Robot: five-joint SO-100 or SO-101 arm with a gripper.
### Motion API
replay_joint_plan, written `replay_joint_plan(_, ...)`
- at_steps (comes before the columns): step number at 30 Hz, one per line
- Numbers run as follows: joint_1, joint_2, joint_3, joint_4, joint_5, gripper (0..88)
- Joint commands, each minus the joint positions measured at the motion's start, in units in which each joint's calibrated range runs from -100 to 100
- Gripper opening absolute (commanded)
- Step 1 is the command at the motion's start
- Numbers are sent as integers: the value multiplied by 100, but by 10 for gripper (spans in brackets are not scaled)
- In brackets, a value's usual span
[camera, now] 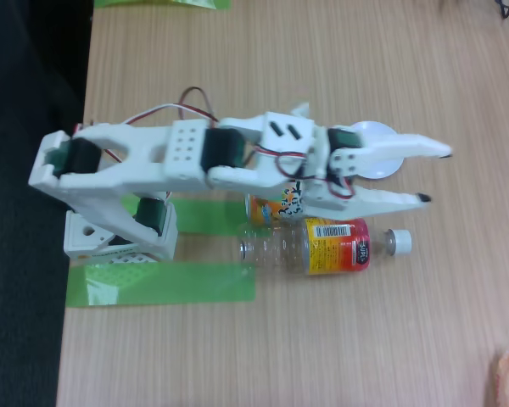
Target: Pick up the plastic bottle and stand it up on the white place
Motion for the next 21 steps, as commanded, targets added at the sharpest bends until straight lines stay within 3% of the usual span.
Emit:
replay_joint_plan(1, -22, 657, -639, -629, 272, 229)
replay_joint_plan(6, -22, 1539, -1399, -457, 607, 232)
replay_joint_plan(13, -326, 1774, -2069, 1285, 1363, 232)
replay_joint_plan(21, -800, 2597, -2513, 2092, 1662, 233)
